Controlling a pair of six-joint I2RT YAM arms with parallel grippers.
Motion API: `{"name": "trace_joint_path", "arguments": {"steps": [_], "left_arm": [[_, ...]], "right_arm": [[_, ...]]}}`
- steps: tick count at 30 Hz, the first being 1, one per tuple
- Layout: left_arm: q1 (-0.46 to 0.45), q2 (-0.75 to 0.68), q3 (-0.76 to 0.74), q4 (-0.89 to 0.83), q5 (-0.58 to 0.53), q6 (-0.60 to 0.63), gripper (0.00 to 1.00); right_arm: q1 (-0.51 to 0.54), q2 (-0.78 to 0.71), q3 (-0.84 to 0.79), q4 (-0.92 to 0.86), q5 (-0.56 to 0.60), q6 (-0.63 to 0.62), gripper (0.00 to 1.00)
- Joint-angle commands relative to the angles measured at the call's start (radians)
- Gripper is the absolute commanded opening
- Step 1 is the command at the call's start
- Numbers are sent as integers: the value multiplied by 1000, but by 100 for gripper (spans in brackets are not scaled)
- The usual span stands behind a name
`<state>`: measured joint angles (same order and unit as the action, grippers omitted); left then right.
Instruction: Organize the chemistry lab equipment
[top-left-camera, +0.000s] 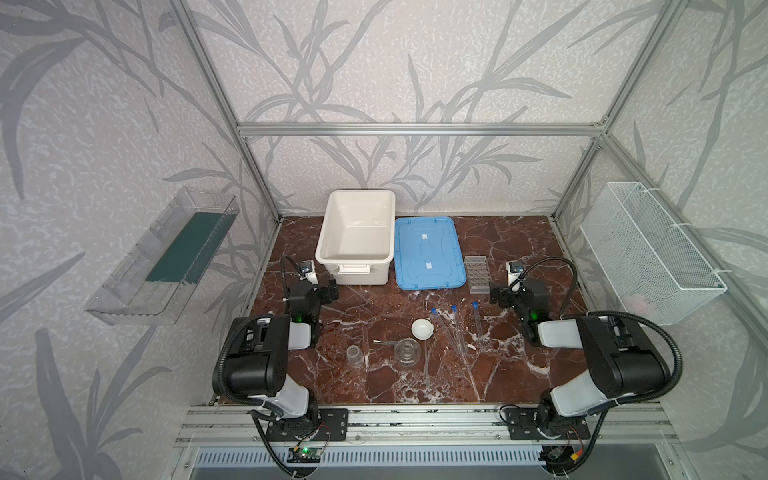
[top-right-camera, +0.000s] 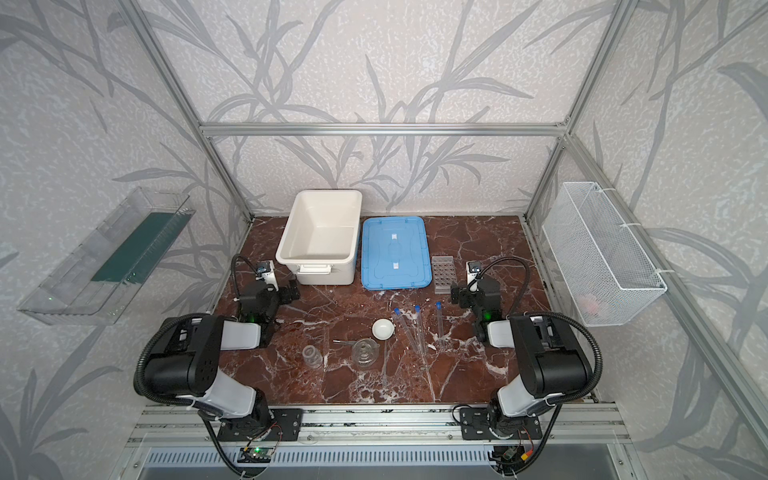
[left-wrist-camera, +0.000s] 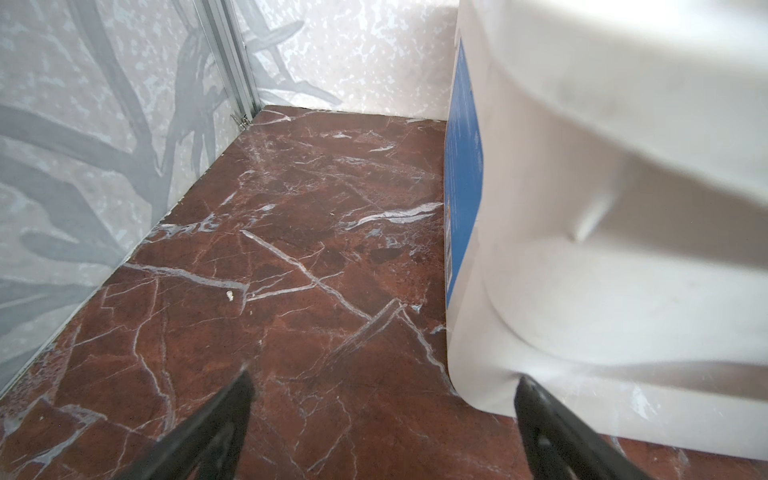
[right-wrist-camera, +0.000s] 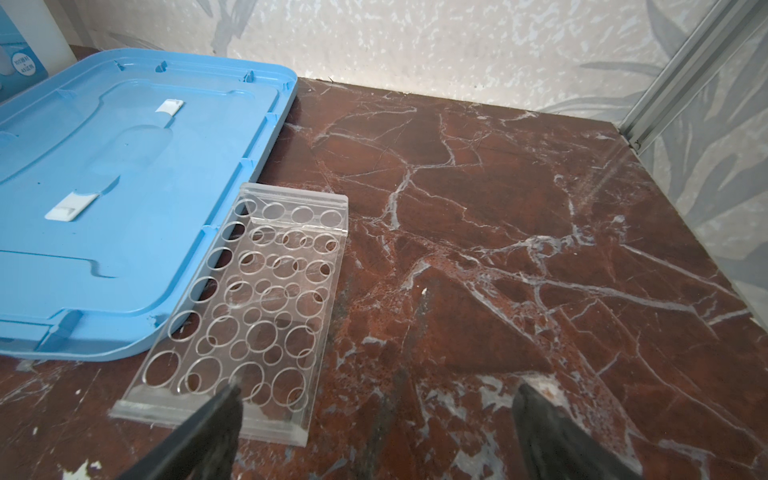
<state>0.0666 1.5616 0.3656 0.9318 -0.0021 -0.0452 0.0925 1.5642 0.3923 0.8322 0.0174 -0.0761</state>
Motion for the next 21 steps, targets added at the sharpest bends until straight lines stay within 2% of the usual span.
{"name": "trace_joint_path", "arguments": {"steps": [1,3,8,11,14,17,19,21], "left_arm": [[-1,3,-56,150,-61,-15,99],[0,-3,-94,214,-121,-41,99],[-1,-59,-103,177,-110,-31,99],[1,-177,-59,-20,-181,-58,99],[0,-301,0,-220,-143,-52,99],[-1,-388,-3,-269,-163,-131,99],[-1,-450,-7,-326,-196,-170,99],[-1,-526,2,-414,-218,-204,99]], "right_arm": [[3,-23,14,12,-19,-9,99],[3,-37,14,12,-39,-19,99],[4,-102,87,-190,-63,-29,99],[4,-170,103,-258,-70,-29,99],[3,-265,148,-403,-63,5,99],[3,-334,208,-539,-64,111,99],[3,-341,246,-576,-99,155,99],[3,-340,322,-693,-146,197,99]]}}
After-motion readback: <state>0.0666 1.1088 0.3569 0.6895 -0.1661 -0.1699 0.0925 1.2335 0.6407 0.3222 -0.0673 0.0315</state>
